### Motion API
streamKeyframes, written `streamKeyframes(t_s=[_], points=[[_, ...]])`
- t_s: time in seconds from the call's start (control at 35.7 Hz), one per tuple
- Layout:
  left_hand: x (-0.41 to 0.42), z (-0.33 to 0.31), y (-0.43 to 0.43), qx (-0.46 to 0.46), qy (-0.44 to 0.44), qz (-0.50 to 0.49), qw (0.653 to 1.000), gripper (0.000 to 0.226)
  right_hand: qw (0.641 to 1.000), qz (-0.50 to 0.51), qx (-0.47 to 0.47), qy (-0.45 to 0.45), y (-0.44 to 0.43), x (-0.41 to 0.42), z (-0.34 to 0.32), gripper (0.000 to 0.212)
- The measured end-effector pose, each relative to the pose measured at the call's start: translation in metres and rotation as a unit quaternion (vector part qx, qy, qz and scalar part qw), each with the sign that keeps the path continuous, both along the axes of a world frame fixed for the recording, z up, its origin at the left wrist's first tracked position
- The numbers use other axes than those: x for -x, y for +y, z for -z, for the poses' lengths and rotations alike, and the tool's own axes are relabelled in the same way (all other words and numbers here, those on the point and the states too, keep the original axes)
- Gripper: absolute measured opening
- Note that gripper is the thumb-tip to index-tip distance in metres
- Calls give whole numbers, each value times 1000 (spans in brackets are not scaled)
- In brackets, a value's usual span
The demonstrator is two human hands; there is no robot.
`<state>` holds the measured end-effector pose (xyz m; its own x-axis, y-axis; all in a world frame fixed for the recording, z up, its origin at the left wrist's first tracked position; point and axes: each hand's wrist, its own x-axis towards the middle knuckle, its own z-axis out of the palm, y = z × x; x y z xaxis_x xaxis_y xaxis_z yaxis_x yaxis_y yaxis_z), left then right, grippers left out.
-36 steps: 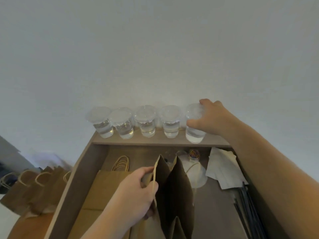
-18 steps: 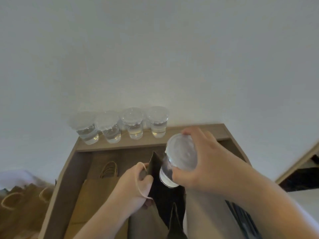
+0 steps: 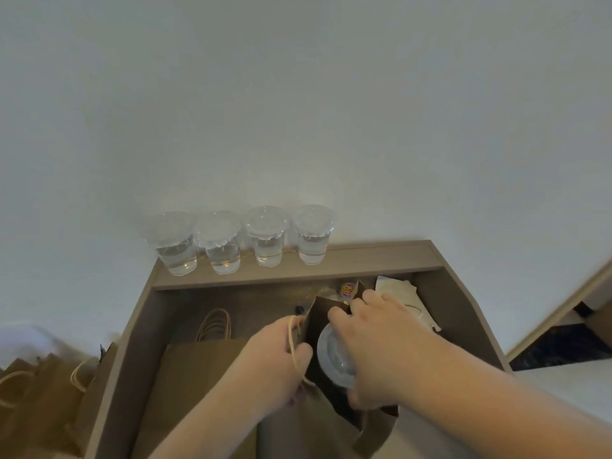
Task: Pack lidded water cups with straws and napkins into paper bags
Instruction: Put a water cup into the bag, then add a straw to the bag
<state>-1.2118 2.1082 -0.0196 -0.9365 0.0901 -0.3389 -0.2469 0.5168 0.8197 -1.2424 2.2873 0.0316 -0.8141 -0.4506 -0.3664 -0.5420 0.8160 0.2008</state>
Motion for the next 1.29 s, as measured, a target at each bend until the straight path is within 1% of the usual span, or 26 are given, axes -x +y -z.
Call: streamKeyframes(t_s=[0.06, 0.11, 0.17, 0.28, 0.31, 0.39, 0.42, 0.48, 0.53, 0.59, 0.67, 0.76, 0.78, 0.84, 0.9, 0.95, 0.98, 1.04, 1.06, 1.09, 1.12, 1.15, 1.18, 1.2, 1.23, 1.29], points=[[-2, -1, 1, -8, 6, 10, 1000, 23, 999, 6, -33, -25, -4, 7, -2, 87], [-4, -2, 3, -21, 15, 13, 1000, 17, 997, 7, -71, -40, -12, 10, 0, 87], [-4, -4, 6, -29, 25, 11, 999, 19, 995, 7, -78, -63, -21, 15, 7, 87], [-2, -6, 7, -12, 35, 6, 999, 28, 988, 10, -78, -130, -35, 27, 33, 82], [-2, -6, 8, -14, 38, 4, 999, 29, 989, 8, -72, -129, -34, 29, 44, 77], [-3, -6, 7, -26, 32, 8, 999, 35, 995, 53, 10, -86, -24, 37, 80, 52], [-4, -5, 7, -25, 30, 10, 999, 39, 995, 54, 15, -82, -23, 40, 91, 50], [-3, -1, 5, -24, 22, 8, 999, 42, 996, 39, -22, -83, -25, 44, 112, 56], [-1, 2, 4, -20, 8, 4, 1000, 39, 991, 31, -65, -112, -31, 47, 123, 69], [1, 6, 3, -15, -8, -7, 1000, 37, 989, 40, -75, -121, -32, 48, 126, 73], [3, 9, 1, -1, -16, -11, 1000, 32, 988, 66, -33, -137, -26, 44, 110, 55], [6, 13, -2, 7, 18, -23, 1000, 38, 986, 33, 18, -160, -17, 35, 70, 42], [7, 14, -4, 6, 34, -32, 999, 42, 985, 20, 58, -162, -13, 32, 52, 39], [9, 16, -7, 0, 80, -64, 995, 45, 973, -10, 192, -131, -1, 28, 19, 32], [10, 14, -8, 12, 94, -69, 993, 41, 941, -26, 315, -116, 17, 24, -6, 29], [10, 12, -7, 67, 86, -37, 993, 33, 877, 21, 463, -125, 37, 21, -18, 30], [11, 13, -6, 76, 84, -34, 993, 30, 837, 56, 534, -104, 48, 21, -18, 35], [13, 14, -4, 76, 76, -24, 994, 26, 747, 114, 655, 4, 73, 25, -13, 47], [12, 13, -2, 75, 71, -18, 994, 26, 692, 141, 705, 60, 87, 27, -9, 52], [12, 13, 0, 73, 69, -14, 995, 27, 630, 173, 751, 100, 101, 32, -3, 55], [13, 14, 1, 70, 69, -15, 995, 29, 569, 209, 786, 117, 117, 37, 4, 56], [14, 17, 1, 67, 71, -18, 995, 30, 524, 250, 804, 125, 131, 43, 13, 57], [14, 19, 2, 64, 71, -22, 995, 31, 508, 295, 798, 135, 144, 49, 26, 57], [14, 20, 2, 62, 71, -25, 995, 30, 525, 341, 766, 146, 156, 57, 43, 54], [14, 22, 3, 63, 71, -28, 995, 29, 576, 380, 709, 146, 164, 63, 63, 50], [13, 25, 4, 68, 78, -31, 994, 24, 717, 434, 538, 91, 174, 70, 111, 41]])
